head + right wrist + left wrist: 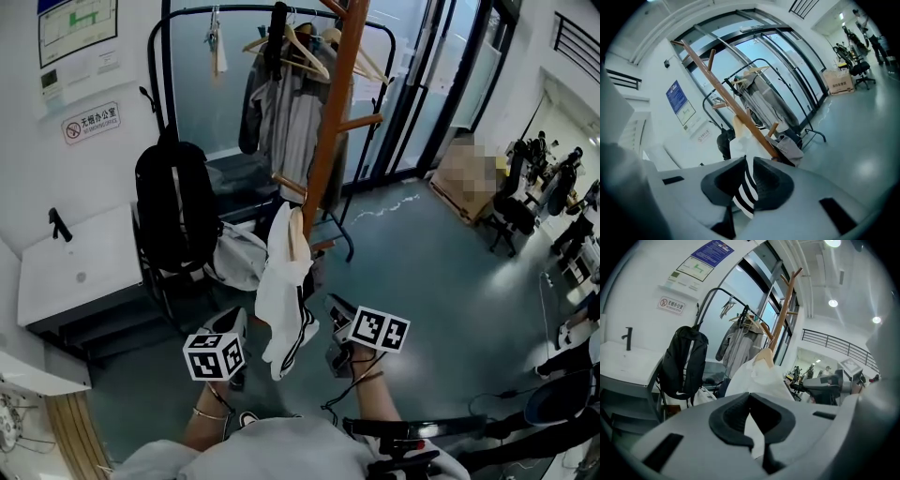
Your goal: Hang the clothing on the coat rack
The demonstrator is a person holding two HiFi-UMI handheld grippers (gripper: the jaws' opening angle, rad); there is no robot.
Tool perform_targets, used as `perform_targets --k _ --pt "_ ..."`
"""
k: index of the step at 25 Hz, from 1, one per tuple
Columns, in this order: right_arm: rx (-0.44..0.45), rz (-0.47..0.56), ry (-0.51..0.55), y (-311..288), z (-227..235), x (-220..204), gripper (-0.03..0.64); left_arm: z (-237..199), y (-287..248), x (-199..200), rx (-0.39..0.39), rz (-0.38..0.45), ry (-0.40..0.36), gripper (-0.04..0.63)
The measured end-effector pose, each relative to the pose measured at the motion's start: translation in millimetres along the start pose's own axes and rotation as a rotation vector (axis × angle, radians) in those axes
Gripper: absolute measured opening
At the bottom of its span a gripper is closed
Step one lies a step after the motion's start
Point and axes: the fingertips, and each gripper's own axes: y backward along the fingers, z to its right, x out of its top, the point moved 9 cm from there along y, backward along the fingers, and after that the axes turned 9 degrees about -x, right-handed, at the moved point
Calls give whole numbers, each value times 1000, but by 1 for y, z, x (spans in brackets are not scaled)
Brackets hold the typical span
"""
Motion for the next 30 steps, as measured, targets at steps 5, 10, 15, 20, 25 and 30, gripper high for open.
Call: perform_targets --k 5,10,15,20,25,30 --pt "-34 78 93 9 9 12 40 15 -7 2 25 15 2 8" --pt "-11 213 201 14 8 22 32 25 -10 9 44 33 -10 8" --pt "-51 185 289 9 7 20 32 30 -14 20 32 58 -15 8" --pt "-110 146 350 9 7 20 23 36 -17 26 29 74 -20 8" --pt "-131 138 373 13 8 22 23 36 -18 24 31 70 -14 8" --pt "-146 134 371 18 13 21 23 39 -19 20 26 60 -15 8"
